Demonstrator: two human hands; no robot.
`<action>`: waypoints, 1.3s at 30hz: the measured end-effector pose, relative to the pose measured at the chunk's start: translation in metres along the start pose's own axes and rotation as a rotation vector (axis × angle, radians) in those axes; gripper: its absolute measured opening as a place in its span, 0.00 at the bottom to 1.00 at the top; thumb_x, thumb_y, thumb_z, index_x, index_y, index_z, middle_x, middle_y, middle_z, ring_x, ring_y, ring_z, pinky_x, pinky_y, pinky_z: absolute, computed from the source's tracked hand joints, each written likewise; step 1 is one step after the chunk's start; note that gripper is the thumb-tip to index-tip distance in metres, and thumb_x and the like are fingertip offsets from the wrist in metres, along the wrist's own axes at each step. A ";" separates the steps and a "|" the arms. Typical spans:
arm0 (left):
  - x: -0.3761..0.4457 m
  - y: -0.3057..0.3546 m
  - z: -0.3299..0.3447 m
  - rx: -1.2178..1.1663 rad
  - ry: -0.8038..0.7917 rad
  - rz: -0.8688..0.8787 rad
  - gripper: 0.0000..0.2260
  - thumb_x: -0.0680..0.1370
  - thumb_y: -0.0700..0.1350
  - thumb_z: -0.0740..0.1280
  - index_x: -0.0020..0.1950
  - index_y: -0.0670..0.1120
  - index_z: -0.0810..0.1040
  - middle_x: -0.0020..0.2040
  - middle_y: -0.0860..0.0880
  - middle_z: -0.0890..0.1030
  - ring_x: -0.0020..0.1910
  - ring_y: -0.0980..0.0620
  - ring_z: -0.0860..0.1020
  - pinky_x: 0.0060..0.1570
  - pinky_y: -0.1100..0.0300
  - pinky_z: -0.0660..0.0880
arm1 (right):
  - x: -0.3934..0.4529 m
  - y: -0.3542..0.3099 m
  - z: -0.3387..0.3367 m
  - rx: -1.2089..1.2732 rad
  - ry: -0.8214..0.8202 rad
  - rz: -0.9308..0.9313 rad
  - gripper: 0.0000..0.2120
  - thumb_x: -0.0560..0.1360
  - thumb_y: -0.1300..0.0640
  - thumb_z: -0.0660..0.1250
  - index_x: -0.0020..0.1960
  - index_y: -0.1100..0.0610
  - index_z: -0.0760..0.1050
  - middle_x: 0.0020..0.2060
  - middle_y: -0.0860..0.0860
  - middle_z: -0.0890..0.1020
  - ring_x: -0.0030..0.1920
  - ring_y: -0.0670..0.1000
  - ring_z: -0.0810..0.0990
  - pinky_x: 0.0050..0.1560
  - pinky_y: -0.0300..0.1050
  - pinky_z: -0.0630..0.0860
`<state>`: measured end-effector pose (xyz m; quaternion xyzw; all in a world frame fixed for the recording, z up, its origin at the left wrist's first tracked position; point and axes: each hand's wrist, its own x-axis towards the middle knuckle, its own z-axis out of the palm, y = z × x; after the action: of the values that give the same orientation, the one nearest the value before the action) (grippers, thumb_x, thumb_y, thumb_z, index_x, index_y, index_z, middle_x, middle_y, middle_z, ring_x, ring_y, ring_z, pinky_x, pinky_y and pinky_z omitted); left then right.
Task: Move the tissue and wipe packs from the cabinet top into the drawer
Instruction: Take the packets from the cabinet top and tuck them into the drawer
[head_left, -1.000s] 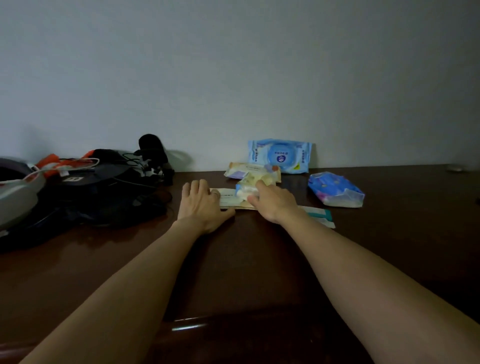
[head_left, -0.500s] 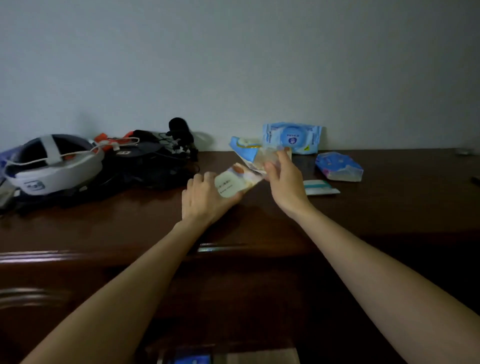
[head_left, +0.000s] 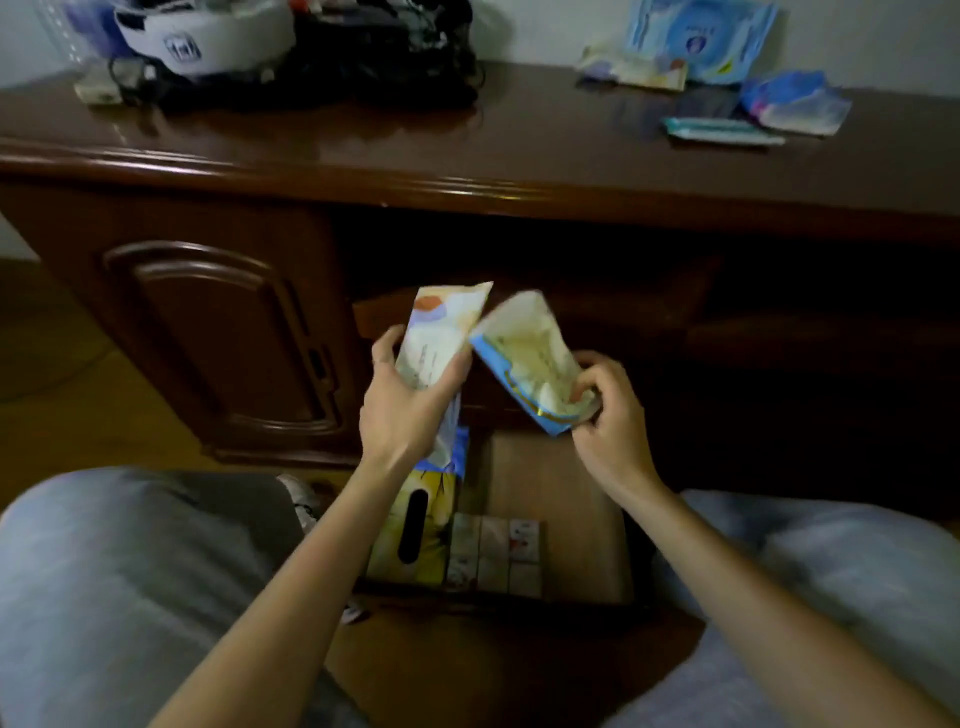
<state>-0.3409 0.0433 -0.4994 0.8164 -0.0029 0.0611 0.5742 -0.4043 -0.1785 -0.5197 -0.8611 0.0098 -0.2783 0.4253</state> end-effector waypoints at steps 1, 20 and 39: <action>-0.004 -0.026 -0.001 -0.110 -0.030 -0.122 0.44 0.62 0.74 0.71 0.72 0.58 0.63 0.60 0.55 0.78 0.59 0.52 0.78 0.60 0.48 0.75 | -0.016 0.020 0.005 -0.044 -0.090 0.114 0.14 0.66 0.76 0.65 0.42 0.59 0.71 0.54 0.54 0.76 0.57 0.54 0.76 0.54 0.36 0.70; -0.045 -0.190 0.034 0.123 -0.125 -0.428 0.20 0.66 0.68 0.73 0.50 0.66 0.68 0.45 0.67 0.79 0.43 0.73 0.78 0.33 0.76 0.70 | -0.136 0.174 0.117 -0.414 -1.161 0.337 0.18 0.81 0.63 0.62 0.70 0.58 0.74 0.75 0.56 0.68 0.76 0.56 0.64 0.70 0.38 0.61; -0.050 -0.191 0.044 0.401 -0.294 -0.236 0.44 0.60 0.73 0.72 0.71 0.55 0.65 0.57 0.56 0.79 0.52 0.54 0.80 0.45 0.49 0.81 | -0.121 0.158 0.136 -0.467 -0.948 0.365 0.23 0.76 0.42 0.65 0.69 0.46 0.72 0.65 0.53 0.75 0.66 0.57 0.73 0.65 0.50 0.71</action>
<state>-0.3720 0.0638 -0.6978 0.9087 0.0213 -0.1259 0.3975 -0.4055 -0.1497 -0.7593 -0.9477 0.0278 0.2272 0.2222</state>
